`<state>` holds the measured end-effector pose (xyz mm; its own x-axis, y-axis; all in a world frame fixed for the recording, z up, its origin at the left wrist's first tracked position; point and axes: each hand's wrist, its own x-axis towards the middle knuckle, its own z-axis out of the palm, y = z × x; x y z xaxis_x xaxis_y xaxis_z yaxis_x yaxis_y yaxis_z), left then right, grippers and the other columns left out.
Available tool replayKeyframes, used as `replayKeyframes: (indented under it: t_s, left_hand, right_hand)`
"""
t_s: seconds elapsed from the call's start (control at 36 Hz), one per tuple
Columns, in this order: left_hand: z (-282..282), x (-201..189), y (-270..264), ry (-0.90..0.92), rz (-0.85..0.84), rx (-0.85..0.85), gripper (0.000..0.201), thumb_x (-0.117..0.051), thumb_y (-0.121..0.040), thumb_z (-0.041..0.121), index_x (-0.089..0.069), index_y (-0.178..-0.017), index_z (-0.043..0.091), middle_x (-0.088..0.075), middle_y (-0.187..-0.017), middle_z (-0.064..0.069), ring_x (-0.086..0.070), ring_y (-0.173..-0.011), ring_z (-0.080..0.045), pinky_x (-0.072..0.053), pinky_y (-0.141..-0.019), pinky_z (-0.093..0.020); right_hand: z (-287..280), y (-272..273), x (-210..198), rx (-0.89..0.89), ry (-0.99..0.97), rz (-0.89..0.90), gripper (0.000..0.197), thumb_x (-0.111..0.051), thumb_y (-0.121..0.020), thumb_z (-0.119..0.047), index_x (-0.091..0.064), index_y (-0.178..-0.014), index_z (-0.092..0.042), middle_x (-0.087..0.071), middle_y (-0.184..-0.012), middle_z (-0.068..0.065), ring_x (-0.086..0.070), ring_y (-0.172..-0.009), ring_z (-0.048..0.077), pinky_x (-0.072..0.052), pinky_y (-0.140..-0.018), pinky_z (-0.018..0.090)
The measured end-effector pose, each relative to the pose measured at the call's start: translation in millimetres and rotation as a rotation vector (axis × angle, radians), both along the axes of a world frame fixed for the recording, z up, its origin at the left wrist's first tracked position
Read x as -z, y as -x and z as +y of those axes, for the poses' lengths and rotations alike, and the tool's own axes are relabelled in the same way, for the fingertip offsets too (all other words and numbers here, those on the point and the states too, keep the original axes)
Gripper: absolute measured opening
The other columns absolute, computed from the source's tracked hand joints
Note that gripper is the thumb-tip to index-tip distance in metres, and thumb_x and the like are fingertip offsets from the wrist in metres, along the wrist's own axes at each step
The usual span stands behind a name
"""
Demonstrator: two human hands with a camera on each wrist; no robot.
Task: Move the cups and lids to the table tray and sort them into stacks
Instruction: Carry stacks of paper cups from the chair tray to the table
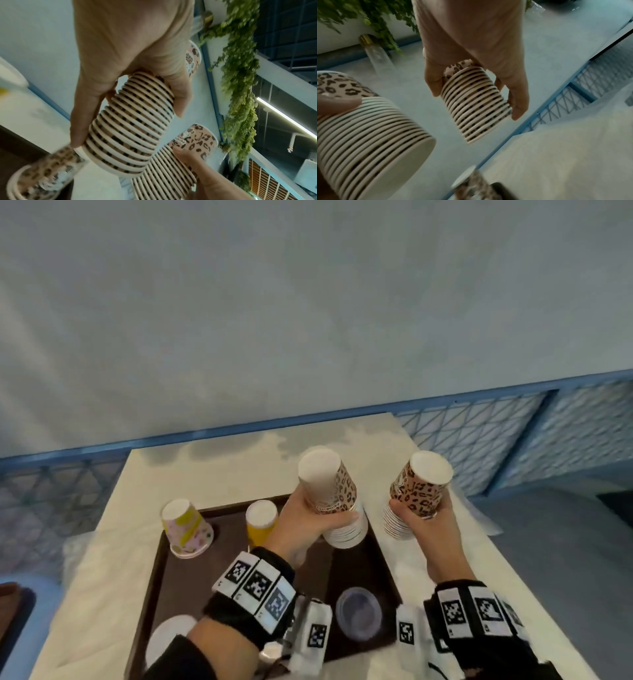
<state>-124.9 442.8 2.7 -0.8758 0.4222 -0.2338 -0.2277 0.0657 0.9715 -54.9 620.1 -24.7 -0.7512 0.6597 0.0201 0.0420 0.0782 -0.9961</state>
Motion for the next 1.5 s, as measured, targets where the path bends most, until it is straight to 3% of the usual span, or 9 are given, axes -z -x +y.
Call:
replayKeyframes:
  t_s: [0.14, 0.42, 0.69, 0.94, 1.03, 1.17, 1.28, 1.39, 1.5]
  left_hand:
    - [77, 16, 16, 0.01, 0.008, 0.043, 0.068, -0.085, -0.059, 0.003, -0.056, -0.12, 0.015, -0.068, -0.113, -0.001, -0.063, -0.105, -0.016, -0.048, -0.099, -0.046]
    - [148, 68, 41, 0.129, 0.065, 0.0, 0.076, -0.084, -0.032, 0.031, -0.054, -0.102, 0.034, -0.067, -0.11, 0.004, -0.063, -0.106, -0.017, -0.049, -0.099, -0.044]
    - [164, 103, 43, 0.216, 0.053, 0.009, 0.062, -0.085, -0.055, 0.001, -0.051, -0.102, 0.025, -0.064, -0.099, 0.006, -0.06, -0.101, -0.015, -0.047, -0.079, -0.02]
    - [163, 109, 43, 0.265, 0.112, 0.029, 0.059, -0.086, -0.055, 0.004, -0.048, -0.089, 0.035, -0.062, -0.095, 0.012, -0.058, -0.099, -0.013, -0.045, -0.08, -0.015]
    - [162, 102, 38, 0.294, 0.123, 0.046, 0.068, -0.087, -0.054, 0.01, -0.049, -0.107, 0.028, -0.06, -0.099, 0.014, -0.056, -0.101, -0.01, -0.047, -0.081, -0.006]
    - [151, 88, 26, 0.377, 0.165, 0.1, 0.136, -0.085, -0.034, 0.046, -0.014, -0.146, 0.019, -0.04, -0.144, -0.005, -0.036, -0.136, -0.017, -0.03, -0.115, -0.039]
    - [123, 75, 10, 0.381, 0.2, 0.089, 0.107, -0.082, -0.067, 0.027, -0.013, -0.147, 0.016, -0.026, -0.153, -0.007, -0.026, -0.142, -0.02, -0.027, -0.117, -0.042]
    - [83, 55, -9, 0.411, 0.469, -0.003, 0.059, -0.07, -0.081, 0.019, -0.042, -0.133, 0.015, -0.048, -0.132, 0.001, -0.05, -0.118, -0.01, -0.042, -0.097, -0.02]
    - [34, 31, -27, 0.47, 0.804, -0.09, 0.039, -0.067, -0.082, 0.012, -0.053, -0.118, 0.016, -0.047, -0.111, 0.01, -0.044, -0.104, 0.004, -0.03, -0.09, 0.003]
  right_hand:
    - [65, 18, 23, 0.044, -0.032, -0.089, 0.065, -0.083, -0.063, -0.024, -0.049, -0.118, -0.026, -0.06, -0.12, 0.006, -0.058, -0.11, 0.022, -0.048, -0.095, 0.042]
    - [122, 45, 71, 0.052, -0.043, -0.224, 0.089, -0.077, -0.041, -0.052, -0.045, -0.122, -0.031, -0.058, -0.12, 0.006, -0.057, -0.111, 0.021, -0.048, -0.098, 0.048]
    - [131, 44, 89, 0.02, -0.15, -0.287, 0.075, -0.086, -0.058, -0.023, -0.047, -0.122, -0.02, -0.061, -0.117, 0.008, -0.056, -0.112, 0.026, -0.047, -0.095, 0.05]
    - [126, 41, 92, 0.018, -0.26, -0.346, 0.08, -0.084, -0.062, -0.017, -0.043, -0.131, -0.011, -0.05, -0.118, 0.015, -0.048, -0.116, 0.031, -0.04, -0.092, 0.032]
    - [126, 40, 89, 0.006, -0.25, -0.361, 0.081, -0.084, -0.063, -0.018, -0.042, -0.132, -0.011, -0.049, -0.119, 0.015, -0.048, -0.117, 0.031, -0.04, -0.094, 0.033]
    - [124, 26, 80, -0.016, -0.25, -0.337, 0.087, -0.083, -0.066, -0.023, -0.035, -0.139, -0.016, -0.045, -0.134, 0.013, -0.039, -0.129, 0.028, -0.037, -0.1, 0.036]
    - [109, 5, 59, 0.088, -0.217, -0.255, 0.08, -0.078, -0.072, -0.024, -0.034, -0.138, -0.019, -0.032, -0.143, 0.013, -0.04, -0.129, 0.028, -0.037, -0.103, 0.04]
    - [79, -7, 29, 0.212, -0.38, -0.069, 0.062, -0.073, -0.075, -0.01, -0.043, -0.129, -0.012, -0.037, -0.135, 0.013, -0.039, -0.125, 0.024, -0.03, -0.099, 0.025]
    - [31, -5, -3, 0.189, -0.528, 0.084, 0.049, -0.071, -0.076, -0.01, -0.05, -0.121, -0.009, -0.043, -0.128, 0.015, -0.037, -0.122, 0.023, -0.031, -0.105, 0.035]
